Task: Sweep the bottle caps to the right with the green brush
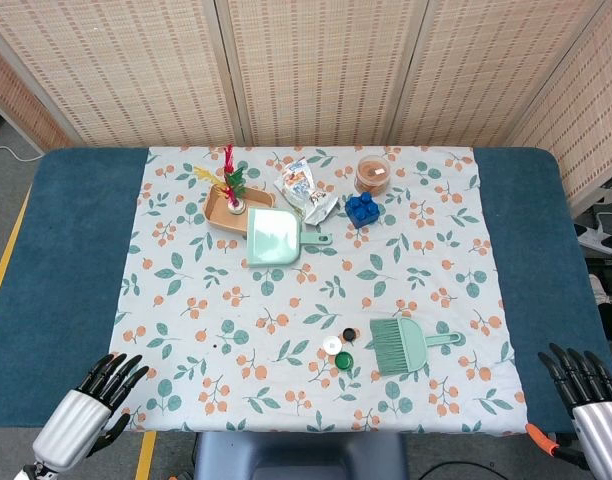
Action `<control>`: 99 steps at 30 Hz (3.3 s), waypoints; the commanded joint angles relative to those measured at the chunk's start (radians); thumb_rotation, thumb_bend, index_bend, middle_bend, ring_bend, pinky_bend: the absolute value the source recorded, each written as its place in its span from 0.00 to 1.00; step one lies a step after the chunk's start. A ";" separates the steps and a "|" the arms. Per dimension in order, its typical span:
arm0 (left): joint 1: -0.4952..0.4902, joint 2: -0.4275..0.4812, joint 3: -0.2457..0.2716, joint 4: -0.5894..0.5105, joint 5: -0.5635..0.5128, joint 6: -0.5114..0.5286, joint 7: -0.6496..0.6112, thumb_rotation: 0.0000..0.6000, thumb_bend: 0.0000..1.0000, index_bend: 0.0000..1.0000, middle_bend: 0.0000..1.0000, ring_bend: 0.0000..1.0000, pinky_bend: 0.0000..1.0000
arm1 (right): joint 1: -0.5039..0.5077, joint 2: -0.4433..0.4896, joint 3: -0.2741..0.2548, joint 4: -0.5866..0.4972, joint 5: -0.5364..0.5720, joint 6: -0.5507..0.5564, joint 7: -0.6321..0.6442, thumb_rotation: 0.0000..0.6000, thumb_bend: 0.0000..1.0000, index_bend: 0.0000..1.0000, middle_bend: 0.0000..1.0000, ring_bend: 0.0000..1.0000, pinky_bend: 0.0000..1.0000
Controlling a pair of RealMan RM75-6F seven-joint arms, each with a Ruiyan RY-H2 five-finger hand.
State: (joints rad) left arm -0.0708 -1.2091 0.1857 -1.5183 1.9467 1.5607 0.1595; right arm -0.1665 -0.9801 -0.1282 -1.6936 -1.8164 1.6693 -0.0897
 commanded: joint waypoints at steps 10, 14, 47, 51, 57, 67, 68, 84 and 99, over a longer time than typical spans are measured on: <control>-0.009 0.002 -0.011 -0.004 -0.024 -0.014 -0.020 1.00 0.41 0.00 0.00 0.00 0.09 | 0.073 -0.073 0.032 0.013 0.007 -0.120 -0.093 0.81 0.10 0.00 0.00 0.00 0.00; -0.016 0.007 -0.019 -0.007 -0.036 -0.016 -0.037 1.00 0.41 0.00 0.00 0.00 0.09 | 0.143 -0.123 0.089 -0.027 0.054 -0.223 -0.217 0.88 0.10 0.01 0.00 0.00 0.00; -0.029 0.014 -0.015 -0.006 -0.049 -0.030 -0.063 1.00 0.41 0.00 0.00 0.00 0.09 | 0.390 -0.567 0.229 0.315 0.444 -0.495 -0.627 1.00 0.25 0.41 0.32 0.08 0.00; -0.030 0.012 -0.017 -0.006 -0.053 -0.033 -0.062 1.00 0.41 0.00 0.00 0.00 0.09 | 0.402 -0.578 0.225 0.307 0.463 -0.500 -0.651 1.00 0.25 0.41 0.32 0.08 0.00; -0.029 0.018 -0.017 -0.007 -0.051 -0.023 -0.073 1.00 0.41 0.00 0.00 0.00 0.09 | 0.414 -0.583 0.206 0.291 0.489 -0.512 -0.683 1.00 0.25 0.39 0.32 0.08 0.00; -0.031 0.019 -0.015 -0.009 -0.050 -0.025 -0.071 1.00 0.41 0.00 0.00 0.00 0.09 | 0.427 -0.604 0.194 0.294 0.519 -0.504 -0.704 1.00 0.25 0.39 0.32 0.08 0.00; -0.031 0.019 -0.015 -0.009 -0.051 -0.026 -0.070 1.00 0.41 0.00 0.00 0.00 0.09 | 0.429 -0.606 0.194 0.294 0.522 -0.503 -0.706 1.00 0.25 0.40 0.32 0.09 0.00; -0.024 0.025 -0.013 -0.009 -0.051 -0.014 -0.073 1.00 0.41 0.00 0.00 0.00 0.09 | 0.444 -0.630 0.176 0.300 0.558 -0.488 -0.732 1.00 0.30 0.51 0.38 0.16 0.00; -0.029 0.028 -0.017 -0.013 -0.055 -0.016 -0.083 1.00 0.41 0.00 0.00 0.00 0.09 | 0.451 -0.592 0.153 0.300 0.504 -0.457 -0.640 1.00 0.47 0.83 0.69 0.46 0.00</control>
State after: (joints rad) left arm -0.0995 -1.1808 0.1682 -1.5309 1.8922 1.5444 0.0771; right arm 0.2836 -1.5844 0.0314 -1.3916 -1.2904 1.1989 -0.7491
